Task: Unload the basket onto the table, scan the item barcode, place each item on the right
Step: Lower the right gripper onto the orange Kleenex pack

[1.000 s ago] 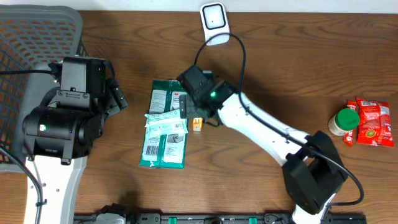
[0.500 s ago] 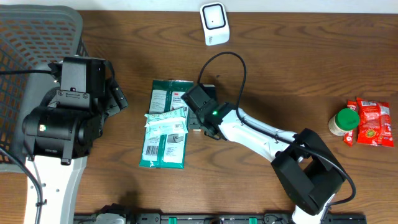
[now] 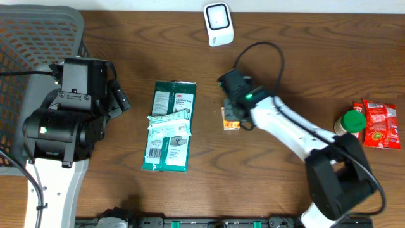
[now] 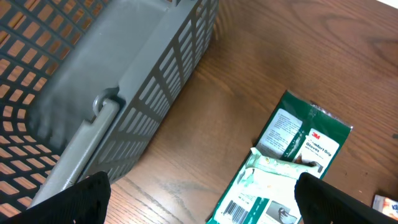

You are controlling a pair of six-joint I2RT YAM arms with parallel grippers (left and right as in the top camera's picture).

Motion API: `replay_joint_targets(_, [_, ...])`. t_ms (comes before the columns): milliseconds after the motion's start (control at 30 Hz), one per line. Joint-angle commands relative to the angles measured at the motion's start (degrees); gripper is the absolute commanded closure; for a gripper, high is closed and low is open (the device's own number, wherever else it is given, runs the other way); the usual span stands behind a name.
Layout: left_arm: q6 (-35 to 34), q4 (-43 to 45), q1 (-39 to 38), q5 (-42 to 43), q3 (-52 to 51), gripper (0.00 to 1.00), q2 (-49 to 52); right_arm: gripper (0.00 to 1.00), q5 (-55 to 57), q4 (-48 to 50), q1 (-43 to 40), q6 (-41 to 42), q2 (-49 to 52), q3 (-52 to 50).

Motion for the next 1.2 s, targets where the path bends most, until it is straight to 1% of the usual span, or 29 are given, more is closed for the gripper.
replay_joint_targets(0, [-0.1,-0.2,0.3,-1.0,0.3,0.05,-0.1,0.55,0.2,-2.2,-4.5,-6.0,-4.1,-0.2])
replay_joint_targets(100, [-0.1,-0.2,0.3,-1.0,0.3,0.05,-0.1,0.52,-8.2,-3.3,-7.1,-12.4,-6.4,-0.2])
replay_joint_targets(200, [-0.1,-0.2,0.3,-1.0,0.3,0.05,-0.1,0.50,-15.6,-2.5,-7.4,-13.1,-7.9,-0.2])
replay_joint_targets(267, [-0.1,-0.2,0.3,-1.0,0.3,0.05,-0.1,0.50,-16.5,-1.5,-6.5,-13.0,-8.0,-0.2])
replay_joint_targets(400, [-0.1,-0.2,0.3,-1.0,0.3,0.05,-0.1,0.54,-14.7,1.2,-0.9,-11.9,-7.5,-0.2])
replay_joint_targets(533, [-0.1,-0.2,0.3,-1.0,0.3,0.05,-0.1,0.60,-6.6,2.9,5.4,-8.8,-6.3,-0.2])
replay_joint_targets(567, [-0.1,-0.2,0.3,-1.0,0.3,0.05,-0.1,0.59,-2.7,3.9,8.5,-8.8,-5.2,-0.2])
replay_joint_targets(633, [-0.1,-0.2,0.3,-1.0,0.3,0.05,-0.1,0.58,1.1,4.9,11.7,-8.8,-3.4,-0.2])
replay_joint_targets(767, [-0.1,-0.2,0.3,-1.0,0.3,0.05,-0.1,0.57,13.4,5.3,15.9,-9.0,0.8,-0.2])
replay_joint_targets(833, [-0.1,-0.2,0.3,-1.0,0.3,0.05,-0.1,0.55,19.4,5.0,16.8,-9.1,2.7,-0.2])
replay_joint_targets(933, [-0.1,-0.2,0.3,-1.0,0.3,0.05,-0.1,0.53,24.8,3.8,16.8,-9.0,4.3,-0.2])
replay_joint_targets(1033, [-0.1,-0.2,0.3,-1.0,0.3,0.05,-0.1,0.53,27.0,3.0,16.2,-9.0,4.6,-0.2])
replay_joint_targets(1167, [-0.1,-0.2,0.3,-1.0,0.3,0.05,-0.1,0.52,27.0,3.0,15.4,-9.0,4.6,-0.2])
